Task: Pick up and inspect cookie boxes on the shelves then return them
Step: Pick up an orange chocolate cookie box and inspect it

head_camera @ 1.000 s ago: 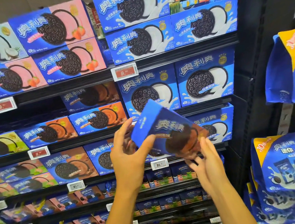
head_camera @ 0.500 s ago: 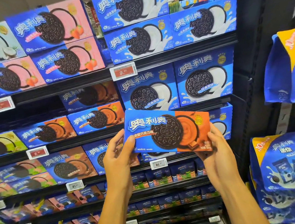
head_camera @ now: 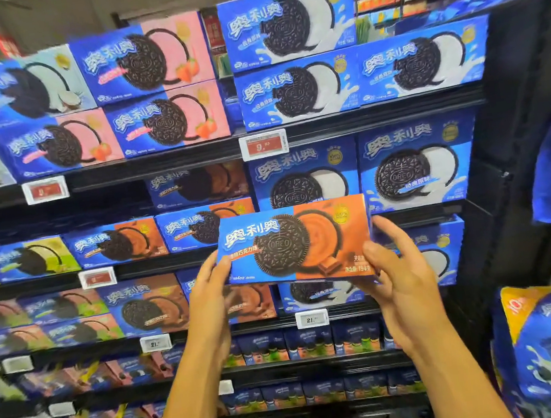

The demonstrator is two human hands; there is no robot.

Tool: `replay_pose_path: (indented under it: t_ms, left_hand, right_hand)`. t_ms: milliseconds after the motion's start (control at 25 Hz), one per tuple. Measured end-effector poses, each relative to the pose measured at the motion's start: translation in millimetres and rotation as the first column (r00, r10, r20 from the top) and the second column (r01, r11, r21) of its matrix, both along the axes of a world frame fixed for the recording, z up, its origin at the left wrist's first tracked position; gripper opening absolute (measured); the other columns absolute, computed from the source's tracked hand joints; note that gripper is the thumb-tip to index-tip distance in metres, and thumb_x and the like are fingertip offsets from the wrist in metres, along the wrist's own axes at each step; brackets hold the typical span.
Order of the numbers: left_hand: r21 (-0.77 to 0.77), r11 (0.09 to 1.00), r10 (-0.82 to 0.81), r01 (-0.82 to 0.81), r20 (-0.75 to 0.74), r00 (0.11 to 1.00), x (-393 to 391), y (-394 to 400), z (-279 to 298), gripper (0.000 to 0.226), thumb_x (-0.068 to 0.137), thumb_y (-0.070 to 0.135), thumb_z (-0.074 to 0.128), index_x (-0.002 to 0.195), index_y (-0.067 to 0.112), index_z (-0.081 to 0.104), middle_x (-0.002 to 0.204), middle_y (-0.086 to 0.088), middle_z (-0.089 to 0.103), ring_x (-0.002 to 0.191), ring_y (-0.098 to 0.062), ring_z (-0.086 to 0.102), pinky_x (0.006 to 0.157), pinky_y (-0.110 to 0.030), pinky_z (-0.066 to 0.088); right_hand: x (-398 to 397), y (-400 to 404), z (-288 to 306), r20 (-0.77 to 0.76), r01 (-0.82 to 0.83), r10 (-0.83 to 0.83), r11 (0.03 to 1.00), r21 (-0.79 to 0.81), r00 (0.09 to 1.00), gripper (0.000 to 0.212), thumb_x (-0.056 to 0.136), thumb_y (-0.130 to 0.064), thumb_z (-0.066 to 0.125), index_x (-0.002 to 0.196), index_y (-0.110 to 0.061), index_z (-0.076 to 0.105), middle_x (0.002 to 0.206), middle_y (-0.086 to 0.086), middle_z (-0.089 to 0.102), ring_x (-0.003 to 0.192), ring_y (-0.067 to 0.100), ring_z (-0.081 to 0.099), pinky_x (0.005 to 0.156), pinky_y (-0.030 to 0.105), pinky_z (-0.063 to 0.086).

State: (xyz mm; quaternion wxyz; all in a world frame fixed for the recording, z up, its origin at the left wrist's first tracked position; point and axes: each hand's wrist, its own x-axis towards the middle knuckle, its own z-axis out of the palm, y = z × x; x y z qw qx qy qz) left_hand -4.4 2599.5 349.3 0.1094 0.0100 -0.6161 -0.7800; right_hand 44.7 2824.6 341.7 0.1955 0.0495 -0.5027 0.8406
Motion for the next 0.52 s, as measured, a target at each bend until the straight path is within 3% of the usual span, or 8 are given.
replay_pose_path:
  t_ms: [80, 120, 200, 280, 400, 520]
  left_hand:
    - [-0.193, 0.973, 0.119, -0.128, -0.056, 0.991, -0.2, -2.9, 9.4, 0.042, 0.097, 0.020, 0.059, 0.138, 0.024, 0.051, 0.141, 0.002, 0.052, 0.123, -0.009, 0.052, 0.091, -0.019, 0.047]
    - [-0.269, 0.955, 0.101, -0.126, -0.105, 0.989, 1.6, 0.7, 15.8, 0.044, 0.097, 0.022, 0.059, 0.139, 0.026, 0.048, 0.143, 0.007, 0.049, 0.129, -0.005, 0.047, 0.099, -0.020, 0.041]
    - [-0.291, 0.952, -0.147, 0.098, -0.151, 0.977, 6.0, 3.7, 28.6, 0.039, 0.102, 0.029, 0.049, 0.140, 0.025, 0.046, 0.145, 0.010, 0.049, 0.130, -0.001, 0.047, 0.098, -0.011, 0.037]
    - [-0.241, 0.923, -0.336, 0.300, -0.126, 0.933, 10.1, 9.6, 41.5, 0.052, 0.101, 0.046, 0.044, 0.144, 0.018, 0.045, 0.147, 0.004, 0.051, 0.129, -0.005, 0.051, 0.102, -0.016, 0.039]
    - [-0.031, 0.951, -0.309, 0.308, -0.151, 0.939, 11.6, -3.1, 45.7, 0.066, 0.087, 0.059, 0.055, 0.141, 0.021, 0.051, 0.136, 0.000, 0.062, 0.124, -0.017, 0.058, 0.108, -0.045, 0.044]
    - [0.210, 0.924, -0.291, 0.319, -0.154, 0.944, 7.9, -31.2, 35.1, 0.058, 0.083, 0.054, 0.051, 0.126, 0.017, 0.065, 0.125, -0.008, 0.069, 0.113, -0.023, 0.065, 0.097, -0.044, 0.051]
  right_hand:
    - [-5.0, -19.9, 10.9, -0.046, 0.077, -0.075, 0.996, 0.036, 0.996, 0.063, 0.071, -0.026, 0.084, 0.127, -0.030, 0.057, 0.100, -0.001, 0.078, 0.085, 0.011, 0.074, 0.071, 0.023, 0.058]
    - [-6.7, -30.3, 15.9, -0.081, 0.109, -0.104, 0.992, 0.066, 0.991, 0.062, 0.070, -0.026, 0.085, 0.125, -0.030, 0.057, 0.102, -0.002, 0.078, 0.089, 0.011, 0.074, 0.073, 0.022, 0.057]
    - [-11.3, -55.8, 26.4, -0.150, 0.170, -0.148, 0.974, 0.151, 0.978, 0.061, 0.067, -0.026, 0.089, 0.120, -0.034, 0.059, 0.107, -0.007, 0.077, 0.096, 0.009, 0.073, 0.078, 0.019, 0.056]
    - [-15.5, -82.5, 34.5, -0.203, 0.165, -0.115, 0.954, 0.251, 0.972, 0.054, 0.072, -0.025, 0.084, 0.118, -0.037, 0.060, 0.114, -0.017, 0.074, 0.104, 0.004, 0.070, 0.081, 0.017, 0.054]
    - [-20.1, -114.9, 42.9, -0.228, 0.023, 0.082, 0.905, 0.425, 0.970, 0.037, 0.088, -0.033, 0.063, 0.124, -0.042, 0.059, 0.127, -0.028, 0.064, 0.119, -0.006, 0.059, 0.093, 0.014, 0.048]
    - [-27.9, -131.9, 44.6, -0.265, 0.069, 0.101, 0.822, 0.565, 0.959, 0.032, 0.098, -0.031, 0.049, 0.127, -0.041, 0.059, 0.138, -0.021, 0.060, 0.134, -0.001, 0.048, 0.112, 0.025, 0.039]
